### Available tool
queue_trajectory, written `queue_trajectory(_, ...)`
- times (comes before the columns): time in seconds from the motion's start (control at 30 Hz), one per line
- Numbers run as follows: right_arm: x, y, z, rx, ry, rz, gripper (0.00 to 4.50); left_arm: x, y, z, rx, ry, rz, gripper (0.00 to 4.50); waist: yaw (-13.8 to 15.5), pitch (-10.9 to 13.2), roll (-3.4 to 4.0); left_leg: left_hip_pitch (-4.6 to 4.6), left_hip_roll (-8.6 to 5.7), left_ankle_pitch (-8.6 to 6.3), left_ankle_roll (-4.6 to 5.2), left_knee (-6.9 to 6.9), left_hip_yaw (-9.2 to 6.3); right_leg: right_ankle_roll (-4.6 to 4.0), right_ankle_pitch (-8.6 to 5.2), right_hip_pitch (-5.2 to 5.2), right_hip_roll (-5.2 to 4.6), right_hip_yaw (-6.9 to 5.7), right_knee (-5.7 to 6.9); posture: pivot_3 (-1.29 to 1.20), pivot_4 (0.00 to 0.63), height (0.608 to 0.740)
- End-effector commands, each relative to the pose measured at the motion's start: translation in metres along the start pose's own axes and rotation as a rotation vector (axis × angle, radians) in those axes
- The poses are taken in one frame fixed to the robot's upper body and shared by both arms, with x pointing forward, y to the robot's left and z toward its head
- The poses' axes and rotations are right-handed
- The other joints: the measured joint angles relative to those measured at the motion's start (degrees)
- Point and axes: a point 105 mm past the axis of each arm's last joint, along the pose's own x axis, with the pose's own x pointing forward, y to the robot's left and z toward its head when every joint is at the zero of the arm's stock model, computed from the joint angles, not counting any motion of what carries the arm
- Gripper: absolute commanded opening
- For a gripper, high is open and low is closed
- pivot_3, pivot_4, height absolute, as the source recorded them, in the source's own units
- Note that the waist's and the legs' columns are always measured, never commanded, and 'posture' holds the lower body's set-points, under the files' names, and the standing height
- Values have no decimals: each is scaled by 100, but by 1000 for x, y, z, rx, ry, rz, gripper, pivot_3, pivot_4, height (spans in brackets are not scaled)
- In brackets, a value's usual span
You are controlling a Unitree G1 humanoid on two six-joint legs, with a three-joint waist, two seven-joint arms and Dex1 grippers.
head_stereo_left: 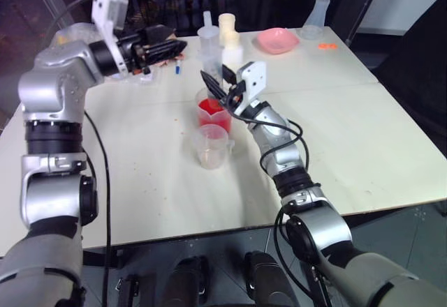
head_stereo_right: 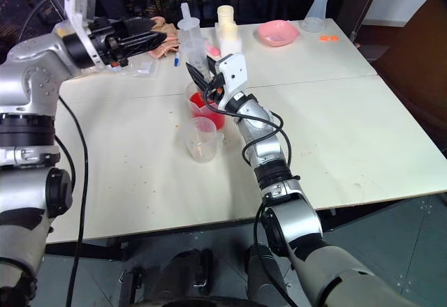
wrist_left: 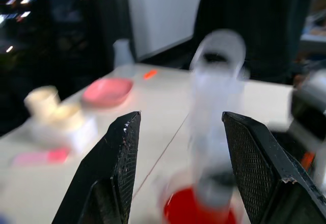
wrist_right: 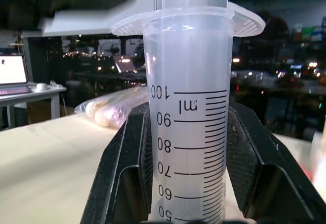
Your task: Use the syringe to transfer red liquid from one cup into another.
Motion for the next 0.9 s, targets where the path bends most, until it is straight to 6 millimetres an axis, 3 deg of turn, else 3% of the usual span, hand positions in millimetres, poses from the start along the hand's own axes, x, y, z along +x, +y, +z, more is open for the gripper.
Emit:
queue_trajectory(0.03, 10, -1, 31, -17, -99, 4, 1345, -16, 4, 18, 53, -42, 39, 2727, 7, 0, 0, 0, 0, 0, 0, 0, 0, 0, 0, 0, -1, 0, 0, 0, 150, 740)
queue_trajectory(0.27, -2, 6, 66, -44, -162, 37, 1345, -22, 15, 19, 46, -73, 102, 2727, 42, 0, -1, -1, -2, -1, 0, 3, -3, 0, 0, 6, -7, -6, -3, 0, 150, 740)
queue_trajectory(0.47, -16, 30, 92, -73, -178, 109, 1345, 2, 11, 17, 20, -120, 74, 2727, 41, -1, -1, -1, -2, -1, 1, 5, -3, 0, 0, 7, -5, -8, -3, 0, 150, 740)
queue_trajectory(0.6, -26, 38, 87, -25, -122, 125, 1345, 19, 4, 19, 12, -135, 27, 2727, 40, -1, -2, -1, -2, -2, 3, 5, -3, 0, 0, 8, -4, -8, -2, 0, 150, 740)
queue_trajectory(0.73, -30, 51, 81, 45, -84, 159, 1345, 23, 1, 23, 9, -140, -6, 2727, 19, -1, -3, 0, -2, -2, 3, 5, -2, 0, 0, 8, -2, -7, -2, 0, 150, 740)
queue_trajectory(0.9, -32, 53, 69, 84, -52, 140, 1345, 25, -3, 30, 11, -143, -42, 2727, 29, -1, -3, 0, -1, -2, 4, 6, -2, 0, 0, 8, 0, -7, -2, 0, 150, 740)
